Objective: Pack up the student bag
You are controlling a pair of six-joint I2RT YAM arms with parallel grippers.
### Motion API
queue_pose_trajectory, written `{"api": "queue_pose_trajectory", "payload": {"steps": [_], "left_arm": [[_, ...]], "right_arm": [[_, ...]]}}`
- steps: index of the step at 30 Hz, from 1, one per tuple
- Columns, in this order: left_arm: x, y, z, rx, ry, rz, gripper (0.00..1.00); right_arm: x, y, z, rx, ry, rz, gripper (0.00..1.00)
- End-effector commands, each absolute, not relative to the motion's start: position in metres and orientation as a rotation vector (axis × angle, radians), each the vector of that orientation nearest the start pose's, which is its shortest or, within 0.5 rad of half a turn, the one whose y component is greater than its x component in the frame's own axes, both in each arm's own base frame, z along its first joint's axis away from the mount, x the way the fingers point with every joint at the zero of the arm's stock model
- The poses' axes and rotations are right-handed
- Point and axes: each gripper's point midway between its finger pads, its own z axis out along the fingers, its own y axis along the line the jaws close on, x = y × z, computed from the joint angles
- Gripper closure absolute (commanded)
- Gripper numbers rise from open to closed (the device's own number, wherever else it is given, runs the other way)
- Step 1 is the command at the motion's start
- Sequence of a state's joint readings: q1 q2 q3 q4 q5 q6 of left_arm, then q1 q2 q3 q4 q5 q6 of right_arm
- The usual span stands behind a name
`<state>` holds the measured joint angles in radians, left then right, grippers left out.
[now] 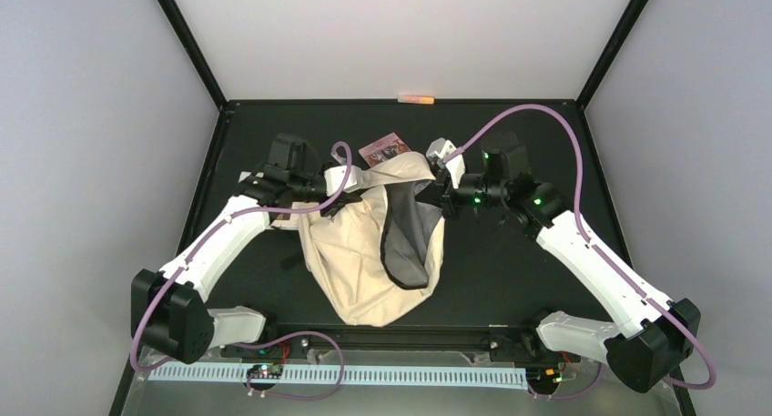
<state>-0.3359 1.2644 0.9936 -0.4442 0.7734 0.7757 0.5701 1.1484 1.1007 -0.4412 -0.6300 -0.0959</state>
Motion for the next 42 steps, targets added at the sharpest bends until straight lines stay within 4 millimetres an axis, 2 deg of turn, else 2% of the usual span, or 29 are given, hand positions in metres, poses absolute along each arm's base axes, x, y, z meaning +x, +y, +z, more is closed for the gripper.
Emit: {"api": "queue_pose_trajectory", "payload": {"steps": [1, 3, 5, 6, 14, 16, 21, 22, 24, 29, 32, 35, 36, 39, 42], "left_arm": [[0.282, -0.224, 0.234, 1.482, 1.548, -0.588, 0.83], [0.282, -0.223, 0.237, 1.490, 1.538, -0.581, 0.86], [0.284, -0.224, 0.241, 1.482, 1.529, -0.578, 0.98], [0.284, -0.225, 0.244, 1.478, 1.522, -0.582, 0.98], [0.281, -0.224, 0.257, 1.484, 1.502, -0.605, 0.93], [0.284, -0.223, 0.249, 1.498, 1.525, -0.611, 0.91], [0.286, -0.221, 0.249, 1.527, 1.526, -0.595, 0.86], [0.287, -0.221, 0.249, 1.529, 1.528, -0.595, 0.87], [0.289, -0.221, 0.248, 1.527, 1.534, -0.597, 0.97], [0.291, -0.224, 0.246, 1.513, 1.530, -0.620, 0.98], [0.301, -0.221, 0.250, 1.464, 1.544, -0.560, 0.98], [0.331, -0.205, 0.254, 1.333, 1.632, -0.386, 0.98], [0.335, -0.201, 0.254, 1.314, 1.652, -0.370, 0.98], [0.321, -0.192, 0.232, 1.355, 1.728, -0.418, 0.98], [0.312, -0.182, 0.206, 1.364, 1.773, -0.382, 0.98]], "right_arm": [[0.238, 0.272, 0.333, -1.046, 1.679, 0.919, 0.99], [0.237, 0.272, 0.334, -1.048, 1.678, 0.918, 0.99], [0.237, 0.272, 0.334, -1.050, 1.680, 0.915, 0.99], [0.237, 0.272, 0.334, -1.050, 1.682, 0.914, 0.99], [0.236, 0.270, 0.335, -1.053, 1.681, 0.909, 0.99], [0.236, 0.270, 0.335, -1.054, 1.682, 0.907, 0.99], [0.236, 0.270, 0.334, -1.058, 1.682, 0.907, 0.99], [0.236, 0.270, 0.334, -1.059, 1.682, 0.907, 0.99], [0.235, 0.271, 0.334, -1.061, 1.682, 0.910, 0.99], [0.234, 0.271, 0.334, -1.062, 1.679, 0.915, 0.99], [0.234, 0.270, 0.335, -1.062, 1.678, 0.909, 0.99], [0.234, 0.268, 0.336, -1.056, 1.678, 0.900, 0.99], [0.234, 0.267, 0.337, -1.049, 1.678, 0.890, 0.99], [0.242, 0.259, 0.340, -0.993, 1.695, 0.845, 0.99], [0.249, 0.249, 0.345, -0.936, 1.702, 0.826, 0.99]]}}
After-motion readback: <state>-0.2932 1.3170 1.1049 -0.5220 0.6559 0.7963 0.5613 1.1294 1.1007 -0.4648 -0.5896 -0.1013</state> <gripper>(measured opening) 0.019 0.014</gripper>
